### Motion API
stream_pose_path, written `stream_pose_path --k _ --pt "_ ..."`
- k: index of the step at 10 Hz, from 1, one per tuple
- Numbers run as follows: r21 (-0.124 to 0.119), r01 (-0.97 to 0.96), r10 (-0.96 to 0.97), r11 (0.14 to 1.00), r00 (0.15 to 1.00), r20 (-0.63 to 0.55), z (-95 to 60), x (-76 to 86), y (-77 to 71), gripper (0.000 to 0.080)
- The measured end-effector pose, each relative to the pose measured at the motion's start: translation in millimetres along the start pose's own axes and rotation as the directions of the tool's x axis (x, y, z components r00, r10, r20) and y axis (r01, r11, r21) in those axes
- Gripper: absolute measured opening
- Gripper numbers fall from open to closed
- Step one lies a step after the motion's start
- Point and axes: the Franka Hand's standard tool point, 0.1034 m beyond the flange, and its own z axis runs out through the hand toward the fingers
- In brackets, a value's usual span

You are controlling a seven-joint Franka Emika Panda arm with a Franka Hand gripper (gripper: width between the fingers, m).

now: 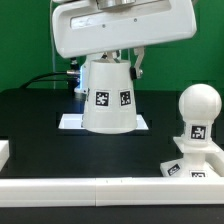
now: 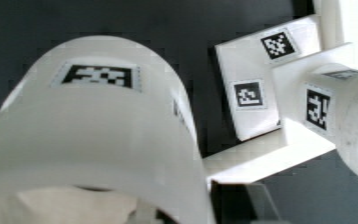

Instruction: Assemble lamp

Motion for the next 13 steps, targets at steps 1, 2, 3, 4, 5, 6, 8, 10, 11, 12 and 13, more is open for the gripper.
stream_pose_path --k 1,2,3,4,5,6,8,10,11,12,13 --pt "0.000 0.000 0.000 1.000 1.000 0.001 0.5 -0.2 0.3 0.0044" --pt "0.005 -0.036 0.036 0.999 0.999 0.018 -3.6 -2.3 -5.6 0.0044" --pt "0.021 -0.058 0.058 0.998 0.998 0.034 -21.5 -4.8 -21.0 0.0044" --pt "0.032 -0.076 0.075 0.997 0.997 0.037 -35.0 -4.7 -33.2 0.0044" --pt "0.035 -0.115 0.113 0.993 0.992 0.049 -43.6 -5.1 -46.7 0.0044" --pt "0.040 -0.133 0.131 0.990 0.990 0.058 -54.0 -3.2 -63.2 0.0044" --pt "0.043 -0.189 0.185 0.981 0.980 0.077 -66.0 3.4 -91.7 0.0044" --pt "0.035 -0.261 0.257 0.965 0.962 0.097 -65.6 16.3 -130.9 0.0044" --pt "0.028 -0.255 0.251 0.966 0.963 0.097 -57.2 21.5 -145.0 0.0044" --pt "0.020 -0.247 0.244 0.969 0.964 0.104 -45.4 20.2 -150.2 0.0044" --pt "0.014 -0.239 0.236 0.971 0.966 0.107 -32.1 17.7 -151.2 0.0044"
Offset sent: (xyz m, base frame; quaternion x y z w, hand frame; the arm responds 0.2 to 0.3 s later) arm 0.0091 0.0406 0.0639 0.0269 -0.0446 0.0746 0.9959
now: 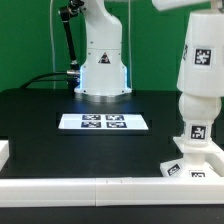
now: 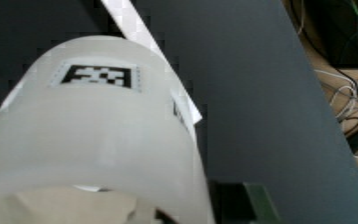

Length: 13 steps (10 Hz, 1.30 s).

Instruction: Assemble lamp

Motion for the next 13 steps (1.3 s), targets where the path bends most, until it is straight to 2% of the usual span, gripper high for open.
stream_pose_path --k 6,9,11,12,13 --pt "-0.026 0.012 -0.013 1.000 0.999 -0.035 60.5 -8.4 31.2 0.0044" --pt "-0.023 0.053 -0.054 0.998 0.997 -0.048 59.5 1.3 37.6 0.0044" --pt "-0.016 0.079 -0.079 0.997 0.995 -0.059 47.7 10.6 49.1 0.0051" --pt "-0.014 0.078 -0.079 0.997 0.995 -0.061 45.0 12.0 51.7 0.0240" --pt "-0.015 0.083 -0.084 0.996 0.995 -0.059 42.4 13.2 55.0 0.0240"
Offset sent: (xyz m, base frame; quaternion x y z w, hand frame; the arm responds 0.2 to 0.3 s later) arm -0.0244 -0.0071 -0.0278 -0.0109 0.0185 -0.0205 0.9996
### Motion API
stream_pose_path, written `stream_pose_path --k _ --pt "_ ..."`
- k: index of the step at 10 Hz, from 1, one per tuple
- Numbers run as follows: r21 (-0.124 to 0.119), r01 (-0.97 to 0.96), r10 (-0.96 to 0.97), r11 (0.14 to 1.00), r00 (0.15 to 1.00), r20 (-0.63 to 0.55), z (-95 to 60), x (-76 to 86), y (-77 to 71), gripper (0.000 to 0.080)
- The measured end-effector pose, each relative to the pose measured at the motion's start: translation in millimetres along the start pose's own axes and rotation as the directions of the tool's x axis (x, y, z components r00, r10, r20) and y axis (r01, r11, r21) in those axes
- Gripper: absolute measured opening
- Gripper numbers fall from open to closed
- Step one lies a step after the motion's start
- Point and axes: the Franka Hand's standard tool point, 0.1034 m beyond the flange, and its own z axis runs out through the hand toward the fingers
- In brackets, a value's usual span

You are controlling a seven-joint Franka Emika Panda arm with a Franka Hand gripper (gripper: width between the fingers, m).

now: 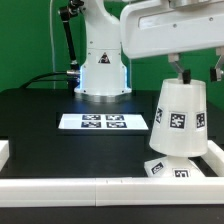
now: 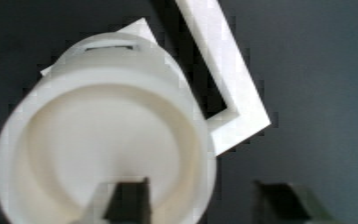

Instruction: Assemble lamp

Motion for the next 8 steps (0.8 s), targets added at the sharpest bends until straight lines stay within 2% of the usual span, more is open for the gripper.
stream_pose_path --k 2,3,4,6,7,8 --pt "-0.002 -0.011 0.011 1.000 1.000 0.019 -11.7 1.0 8.9 0.0599" --pt "-0.006 -0.012 0.013 1.000 0.999 0.033 -15.8 -1.0 11.1 0.0667" --pt "-0.016 -0.010 0.011 1.000 0.998 0.059 -19.9 -5.4 10.3 0.0667" --pt "-0.088 0.021 -0.013 0.996 0.996 0.085 -21.7 -19.4 -2.5 0.0698" --pt "-0.108 0.019 -0.010 0.994 0.997 0.082 -15.9 -27.9 -9.7 0.0698" --pt "-0.107 0.033 -0.024 0.994 0.996 0.086 -14.7 -29.6 -11.2 0.0699"
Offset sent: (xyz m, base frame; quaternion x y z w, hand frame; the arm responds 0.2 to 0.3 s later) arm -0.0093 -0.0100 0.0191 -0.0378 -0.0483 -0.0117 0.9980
